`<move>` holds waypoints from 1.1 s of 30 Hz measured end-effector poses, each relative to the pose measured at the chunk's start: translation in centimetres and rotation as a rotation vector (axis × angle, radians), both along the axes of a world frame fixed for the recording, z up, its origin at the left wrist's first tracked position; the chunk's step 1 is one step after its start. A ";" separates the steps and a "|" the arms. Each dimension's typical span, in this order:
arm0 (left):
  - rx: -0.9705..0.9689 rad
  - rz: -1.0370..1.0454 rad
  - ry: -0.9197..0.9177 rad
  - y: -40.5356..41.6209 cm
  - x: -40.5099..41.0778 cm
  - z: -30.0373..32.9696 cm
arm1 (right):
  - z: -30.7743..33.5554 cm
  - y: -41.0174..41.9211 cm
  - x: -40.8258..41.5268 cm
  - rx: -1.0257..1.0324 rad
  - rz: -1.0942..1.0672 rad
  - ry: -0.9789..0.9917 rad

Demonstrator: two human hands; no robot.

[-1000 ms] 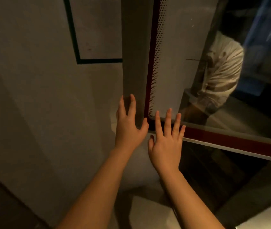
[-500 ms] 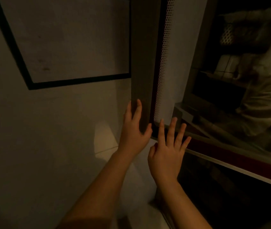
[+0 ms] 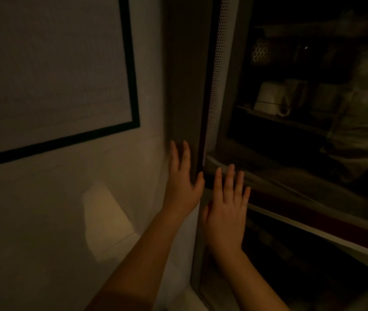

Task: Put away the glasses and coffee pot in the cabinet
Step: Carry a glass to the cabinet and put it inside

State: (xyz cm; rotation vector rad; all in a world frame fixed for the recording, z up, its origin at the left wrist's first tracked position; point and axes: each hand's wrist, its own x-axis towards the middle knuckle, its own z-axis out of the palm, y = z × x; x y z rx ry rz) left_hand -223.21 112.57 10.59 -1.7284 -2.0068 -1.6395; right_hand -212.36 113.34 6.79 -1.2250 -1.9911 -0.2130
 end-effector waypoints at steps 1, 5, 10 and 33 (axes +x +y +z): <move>-0.003 -0.017 0.005 0.8 -0.2 -0.1 | 0.1 0.5 -0.1 -0.002 -0.024 -0.003; -0.013 -0.094 0.041 3.6 -1.0 -0.5 | 0.5 2.5 -0.5 -0.032 -0.123 -0.010; -0.043 -0.192 0.066 6.6 -1.8 -1.1 | 0.5 5.1 -0.5 -0.063 -0.247 -0.065; -0.048 -0.354 0.112 14.7 -0.8 -2.8 | 0.0 10.9 0.7 -0.071 -0.417 -0.150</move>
